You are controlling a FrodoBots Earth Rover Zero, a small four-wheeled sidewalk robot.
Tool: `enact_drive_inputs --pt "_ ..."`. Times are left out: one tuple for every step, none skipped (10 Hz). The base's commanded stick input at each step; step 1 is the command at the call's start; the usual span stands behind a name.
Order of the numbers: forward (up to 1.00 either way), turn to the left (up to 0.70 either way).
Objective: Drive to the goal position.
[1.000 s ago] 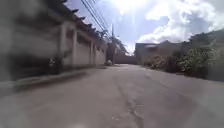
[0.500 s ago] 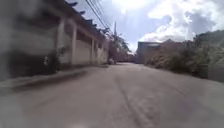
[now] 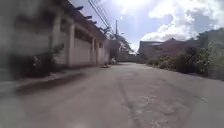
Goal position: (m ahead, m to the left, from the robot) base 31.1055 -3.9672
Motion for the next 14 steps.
enact_drive_inputs --pt "1.0 -0.07" --pt "1.0 -0.24" --pt "1.0 -0.38" --pt "1.0 -0.34" --pt "1.0 -0.17" --pt "1.0 0.0" --pt "1.0 0.0" --pt "1.0 0.0" --pt "1.0 0.0" --pt "1.0 0.0" --pt "1.0 -0.07" --pt "1.0 -0.25" --pt "1.0 -0.39" --pt "1.0 -0.39"
